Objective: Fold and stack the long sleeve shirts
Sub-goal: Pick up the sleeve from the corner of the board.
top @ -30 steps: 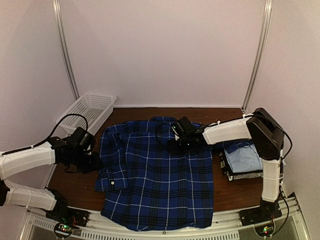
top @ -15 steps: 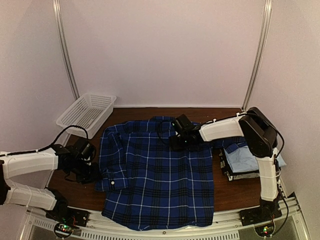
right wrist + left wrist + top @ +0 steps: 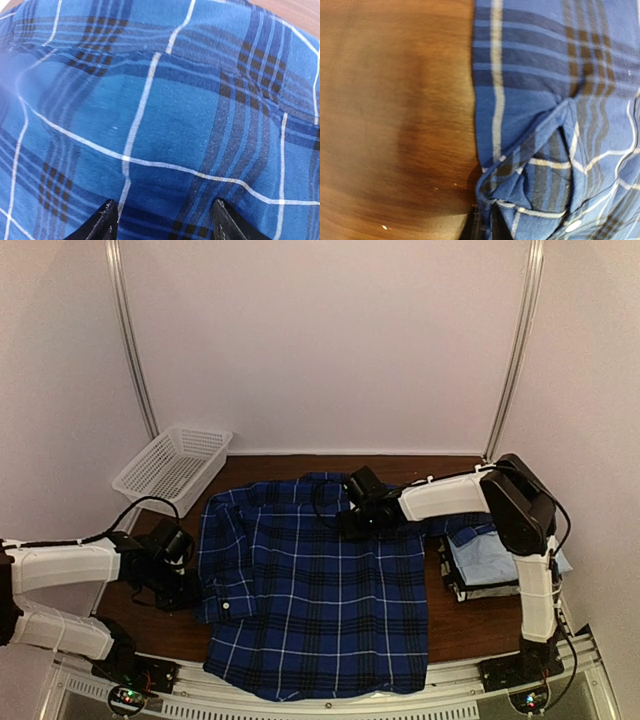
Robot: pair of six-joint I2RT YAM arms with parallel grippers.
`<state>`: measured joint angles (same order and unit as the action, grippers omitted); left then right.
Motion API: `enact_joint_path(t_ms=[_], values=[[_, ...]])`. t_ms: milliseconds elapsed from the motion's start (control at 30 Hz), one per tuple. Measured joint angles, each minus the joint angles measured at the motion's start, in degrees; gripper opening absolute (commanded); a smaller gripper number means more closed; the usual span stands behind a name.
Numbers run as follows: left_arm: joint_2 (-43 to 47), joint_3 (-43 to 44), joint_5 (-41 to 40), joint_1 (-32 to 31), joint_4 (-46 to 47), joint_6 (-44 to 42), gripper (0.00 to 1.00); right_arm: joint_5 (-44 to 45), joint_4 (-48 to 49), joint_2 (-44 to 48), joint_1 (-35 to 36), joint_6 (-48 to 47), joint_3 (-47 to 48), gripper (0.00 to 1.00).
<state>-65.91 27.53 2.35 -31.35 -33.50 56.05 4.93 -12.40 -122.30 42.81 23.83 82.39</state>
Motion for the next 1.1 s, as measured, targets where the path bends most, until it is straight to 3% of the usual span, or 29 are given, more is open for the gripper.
enact_joint_path(t_ms=[167,533,833,1100], values=[[0.1,3.2,0.0,0.0,-2.4,-0.9,0.00,-0.2,-1.2,3.3,0.9,-0.5,0.0,0.67],[1.8,25.5,3.2,0.0,-7.1,-7.8,0.00,-1.5,-0.6,14.9,3.3,-2.3,-0.7,0.76],[-7.1,38.1,12.3,0.0,-5.2,-11.6,0.00,-6.3,5.0,21.8,10.8,-6.6,-4.8,0.85],[-13.3,43.6,16.3,0.0,-2.9,-12.5,0.00,-11.0,9.1,22.4,15.6,-5.4,-5.6,0.90]])
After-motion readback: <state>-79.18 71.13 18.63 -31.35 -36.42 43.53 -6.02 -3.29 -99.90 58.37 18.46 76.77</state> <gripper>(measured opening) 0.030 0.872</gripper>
